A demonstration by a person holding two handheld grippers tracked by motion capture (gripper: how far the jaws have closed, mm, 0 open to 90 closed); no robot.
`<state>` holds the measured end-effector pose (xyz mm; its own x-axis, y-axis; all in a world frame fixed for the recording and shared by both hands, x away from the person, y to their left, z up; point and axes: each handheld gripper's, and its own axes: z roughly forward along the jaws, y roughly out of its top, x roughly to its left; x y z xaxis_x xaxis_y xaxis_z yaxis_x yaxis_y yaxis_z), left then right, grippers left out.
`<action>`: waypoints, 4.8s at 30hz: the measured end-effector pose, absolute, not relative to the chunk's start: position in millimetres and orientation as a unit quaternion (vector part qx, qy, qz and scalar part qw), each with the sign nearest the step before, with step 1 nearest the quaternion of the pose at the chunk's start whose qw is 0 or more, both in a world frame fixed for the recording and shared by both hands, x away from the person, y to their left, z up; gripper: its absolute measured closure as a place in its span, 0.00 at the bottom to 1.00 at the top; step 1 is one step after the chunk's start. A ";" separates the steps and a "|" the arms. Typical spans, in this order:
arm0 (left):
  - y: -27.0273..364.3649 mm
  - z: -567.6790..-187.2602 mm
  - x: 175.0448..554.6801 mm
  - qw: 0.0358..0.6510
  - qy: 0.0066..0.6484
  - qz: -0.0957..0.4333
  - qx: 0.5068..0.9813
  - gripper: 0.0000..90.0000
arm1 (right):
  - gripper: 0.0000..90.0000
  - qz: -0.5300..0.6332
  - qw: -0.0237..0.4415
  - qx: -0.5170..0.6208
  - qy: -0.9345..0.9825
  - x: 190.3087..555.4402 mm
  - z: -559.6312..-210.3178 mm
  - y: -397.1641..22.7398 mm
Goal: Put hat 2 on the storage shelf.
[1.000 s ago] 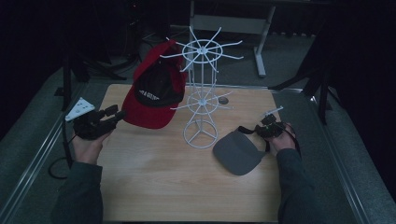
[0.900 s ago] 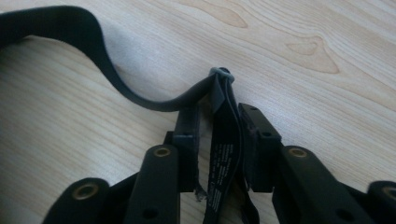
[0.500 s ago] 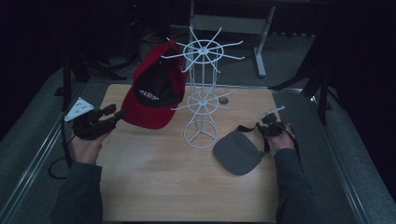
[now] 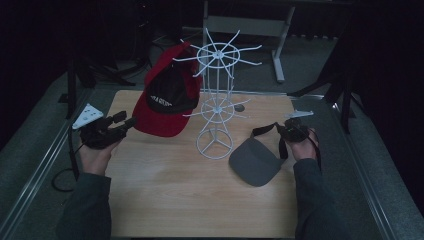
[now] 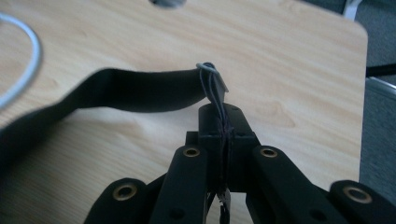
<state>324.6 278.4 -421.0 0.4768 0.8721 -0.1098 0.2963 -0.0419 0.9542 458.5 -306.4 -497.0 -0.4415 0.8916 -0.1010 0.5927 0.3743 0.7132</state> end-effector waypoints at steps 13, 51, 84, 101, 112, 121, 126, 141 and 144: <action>278.6 -423.0 323.3 0.539 0.436 0.268 0.669 0.59 | 0.98 0.359 0.267 0.447 0.774 448.9 -469.5 -300.4; 277.7 -424.0 322.8 0.539 0.436 0.266 0.670 0.59 | 0.98 0.517 0.263 0.401 0.709 421.4 -409.6 -292.3; 277.5 -424.2 323.5 0.542 0.435 0.263 0.669 0.59 | 0.98 0.596 0.228 0.374 0.673 402.9 -381.8 -294.4; 277.3 -426.3 324.1 0.543 0.438 0.259 0.668 0.59 | 0.98 0.612 0.217 0.345 0.678 394.5 -365.2 -286.9; 277.5 -427.3 324.2 0.545 0.437 0.259 0.667 0.59 | 0.98 0.621 0.215 0.328 0.678 386.5 -358.4 -286.5; 278.0 -427.2 324.1 0.544 0.438 0.259 0.667 0.59 | 0.98 0.625 0.213 0.307 0.686 377.1 -353.4 -283.6; 277.8 -427.5 323.9 0.545 0.437 0.259 0.667 0.59 | 0.98 0.625 0.216 0.295 0.689 371.8 -348.2 -282.8; 276.5 -427.9 324.8 0.544 0.438 0.258 0.668 0.59 | 0.98 0.631 0.224 0.257 0.697 351.9 -329.2 -277.0; 276.2 -427.8 324.9 0.545 0.437 0.258 0.668 0.59 | 0.98 0.632 0.227 0.250 0.697 349.4 -325.1 -275.4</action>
<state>324.9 276.2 -427.8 0.4847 0.8646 -0.1323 0.3031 -0.0242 0.9526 349.4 -275.4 -325.1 -0.7721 0.6355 0.0000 0.0617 0.0749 0.9953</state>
